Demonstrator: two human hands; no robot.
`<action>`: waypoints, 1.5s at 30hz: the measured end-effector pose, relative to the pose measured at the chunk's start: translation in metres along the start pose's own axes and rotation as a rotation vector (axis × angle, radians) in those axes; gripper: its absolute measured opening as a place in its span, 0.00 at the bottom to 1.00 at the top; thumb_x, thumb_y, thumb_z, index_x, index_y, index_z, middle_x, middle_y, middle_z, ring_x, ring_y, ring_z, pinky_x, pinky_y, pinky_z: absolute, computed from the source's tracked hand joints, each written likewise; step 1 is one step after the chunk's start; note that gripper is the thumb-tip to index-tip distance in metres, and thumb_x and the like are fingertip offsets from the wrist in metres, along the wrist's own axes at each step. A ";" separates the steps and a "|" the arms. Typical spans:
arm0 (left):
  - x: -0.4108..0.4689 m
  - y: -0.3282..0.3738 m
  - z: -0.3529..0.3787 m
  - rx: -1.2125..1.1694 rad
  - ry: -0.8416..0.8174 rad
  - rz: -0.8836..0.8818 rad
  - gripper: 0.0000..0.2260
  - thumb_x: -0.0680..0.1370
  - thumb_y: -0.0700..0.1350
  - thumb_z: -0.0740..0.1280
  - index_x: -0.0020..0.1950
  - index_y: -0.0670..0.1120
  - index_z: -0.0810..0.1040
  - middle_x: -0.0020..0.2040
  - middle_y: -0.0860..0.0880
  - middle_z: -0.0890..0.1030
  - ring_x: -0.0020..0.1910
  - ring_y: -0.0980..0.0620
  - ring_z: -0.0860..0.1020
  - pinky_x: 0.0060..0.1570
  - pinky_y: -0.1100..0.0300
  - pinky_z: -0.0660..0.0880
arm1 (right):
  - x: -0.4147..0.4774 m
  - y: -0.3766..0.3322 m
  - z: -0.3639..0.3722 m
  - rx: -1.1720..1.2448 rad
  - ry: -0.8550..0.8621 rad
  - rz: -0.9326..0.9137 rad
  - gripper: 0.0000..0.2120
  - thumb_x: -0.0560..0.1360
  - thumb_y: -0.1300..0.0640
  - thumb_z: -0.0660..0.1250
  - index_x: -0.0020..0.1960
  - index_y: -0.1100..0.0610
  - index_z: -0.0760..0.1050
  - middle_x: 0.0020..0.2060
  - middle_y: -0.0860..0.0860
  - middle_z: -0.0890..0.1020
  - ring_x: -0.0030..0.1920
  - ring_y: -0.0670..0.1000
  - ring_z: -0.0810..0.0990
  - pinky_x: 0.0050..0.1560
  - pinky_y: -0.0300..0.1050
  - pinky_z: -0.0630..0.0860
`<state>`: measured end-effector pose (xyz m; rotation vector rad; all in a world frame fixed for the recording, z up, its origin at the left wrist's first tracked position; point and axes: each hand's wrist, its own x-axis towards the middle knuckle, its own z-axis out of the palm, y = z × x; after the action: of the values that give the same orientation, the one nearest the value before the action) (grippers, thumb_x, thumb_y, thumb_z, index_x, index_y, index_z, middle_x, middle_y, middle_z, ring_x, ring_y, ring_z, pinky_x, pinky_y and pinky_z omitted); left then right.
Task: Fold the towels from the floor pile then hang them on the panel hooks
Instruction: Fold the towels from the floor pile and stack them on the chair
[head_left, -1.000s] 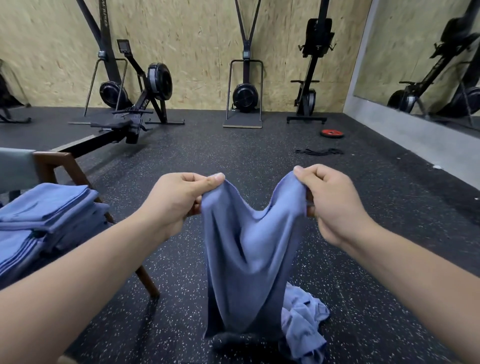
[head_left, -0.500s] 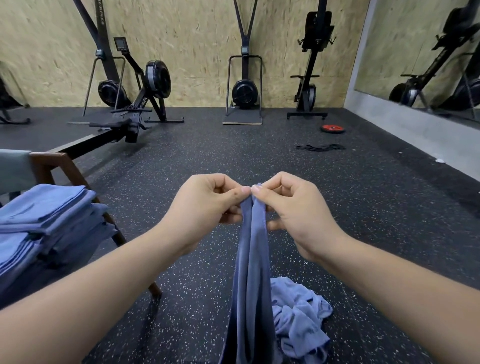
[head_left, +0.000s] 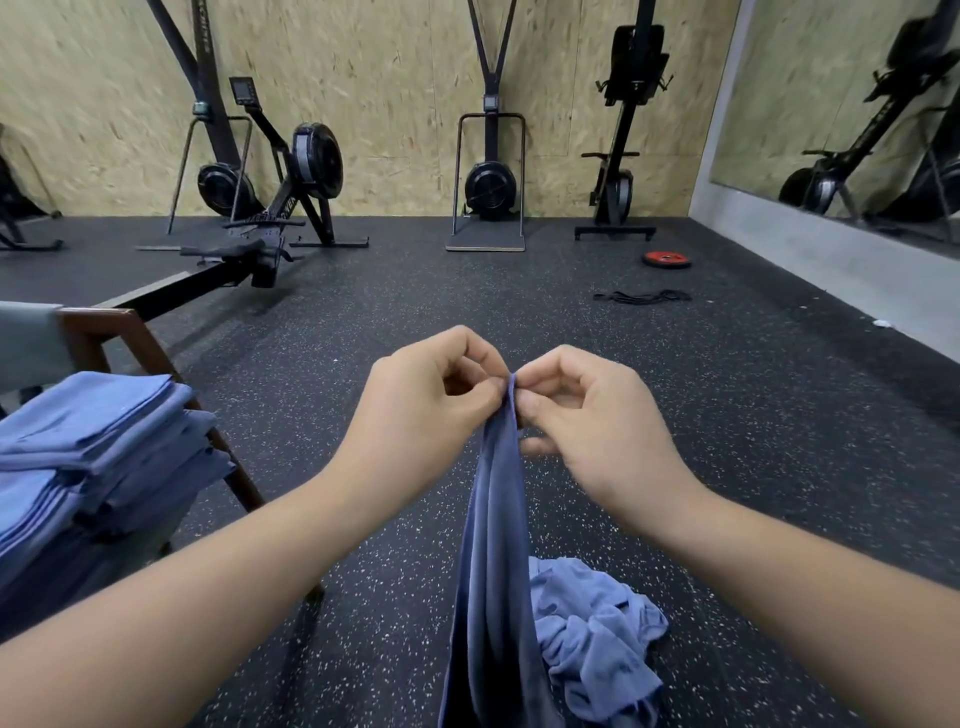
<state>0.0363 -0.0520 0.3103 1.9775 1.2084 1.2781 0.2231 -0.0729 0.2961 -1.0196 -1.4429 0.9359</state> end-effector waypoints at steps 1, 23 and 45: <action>0.000 0.000 0.001 0.014 -0.002 0.002 0.05 0.77 0.41 0.73 0.45 0.51 0.84 0.37 0.52 0.85 0.39 0.45 0.83 0.46 0.43 0.83 | 0.000 0.000 -0.001 -0.006 0.016 -0.010 0.05 0.81 0.70 0.70 0.53 0.62 0.81 0.42 0.56 0.87 0.43 0.54 0.90 0.41 0.48 0.86; 0.005 0.005 -0.037 0.252 -0.109 0.106 0.06 0.76 0.45 0.80 0.42 0.54 0.87 0.36 0.59 0.85 0.33 0.63 0.79 0.38 0.72 0.71 | 0.017 0.004 -0.051 -0.799 -0.352 -0.020 0.13 0.74 0.46 0.79 0.37 0.47 0.78 0.53 0.42 0.77 0.55 0.40 0.76 0.56 0.42 0.68; 0.011 -0.006 -0.054 0.229 0.015 0.120 0.06 0.76 0.44 0.80 0.42 0.53 0.85 0.38 0.55 0.86 0.39 0.51 0.85 0.43 0.56 0.82 | 0.005 -0.027 -0.073 -0.652 -0.044 -0.326 0.12 0.76 0.55 0.78 0.44 0.52 0.74 0.38 0.48 0.82 0.40 0.52 0.79 0.47 0.51 0.75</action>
<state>-0.0125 -0.0431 0.3349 2.2366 1.3114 1.2604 0.2930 -0.0761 0.3311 -1.1742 -1.9389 0.2445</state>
